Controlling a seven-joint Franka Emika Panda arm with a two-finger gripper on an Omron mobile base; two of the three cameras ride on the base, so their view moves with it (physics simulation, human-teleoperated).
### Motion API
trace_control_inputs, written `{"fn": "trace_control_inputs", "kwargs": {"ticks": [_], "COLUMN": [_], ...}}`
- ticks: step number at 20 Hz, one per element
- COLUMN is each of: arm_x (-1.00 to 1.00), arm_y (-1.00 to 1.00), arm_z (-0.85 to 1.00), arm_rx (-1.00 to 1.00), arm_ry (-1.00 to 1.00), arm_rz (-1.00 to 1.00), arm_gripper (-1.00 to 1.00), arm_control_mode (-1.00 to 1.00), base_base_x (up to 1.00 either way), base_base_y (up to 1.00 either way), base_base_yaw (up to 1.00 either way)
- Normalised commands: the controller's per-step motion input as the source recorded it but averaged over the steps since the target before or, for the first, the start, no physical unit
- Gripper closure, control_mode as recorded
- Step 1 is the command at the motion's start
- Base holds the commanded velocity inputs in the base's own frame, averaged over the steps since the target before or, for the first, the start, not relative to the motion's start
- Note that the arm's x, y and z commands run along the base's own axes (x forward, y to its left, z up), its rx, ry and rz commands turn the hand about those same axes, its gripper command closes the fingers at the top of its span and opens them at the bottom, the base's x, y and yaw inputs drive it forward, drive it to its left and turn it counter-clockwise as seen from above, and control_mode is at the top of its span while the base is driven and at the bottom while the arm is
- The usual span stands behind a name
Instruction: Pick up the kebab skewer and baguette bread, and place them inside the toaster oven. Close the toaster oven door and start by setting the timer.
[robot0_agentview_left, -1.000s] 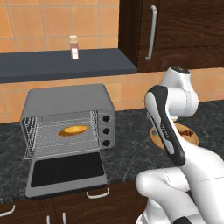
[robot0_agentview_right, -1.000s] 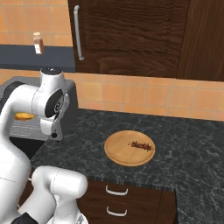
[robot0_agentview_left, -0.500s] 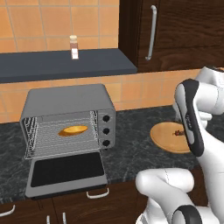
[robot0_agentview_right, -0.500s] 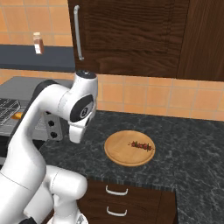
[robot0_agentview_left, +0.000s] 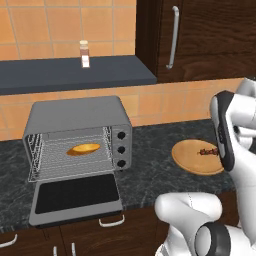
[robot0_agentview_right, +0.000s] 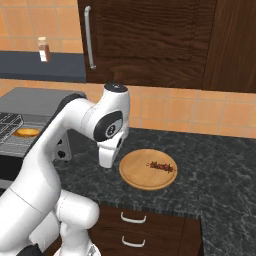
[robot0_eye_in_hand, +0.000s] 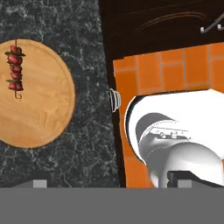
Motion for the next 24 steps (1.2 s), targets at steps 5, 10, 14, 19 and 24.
{"fn": "trace_control_inputs", "kwargs": {"ticks": [5, 10, 14, 19, 24], "arm_x": [0.17, 0.30, 0.32, 0.37, 0.37], "arm_y": [-0.02, -0.28, -0.35, -0.39, -0.23], "arm_z": [-0.37, -0.11, -0.09, -0.16, -0.18], "arm_rx": [-0.29, -0.03, 0.00, 0.00, 0.00], "arm_ry": [0.00, 0.00, 0.00, 0.00, 0.00], "arm_rz": [-0.17, -0.02, 0.00, 0.00, 0.00], "arm_gripper": [-1.00, -1.00, -1.00, -1.00, -1.00], "arm_control_mode": [-1.00, -1.00, -1.00, -1.00, -1.00], "base_base_x": [0.00, 0.00, 0.00, 0.00, 0.00], "base_base_y": [0.00, 0.00, 0.00, 0.00, 0.00], "base_base_yaw": [0.00, 0.00, 0.00, 0.00, 0.00]}}
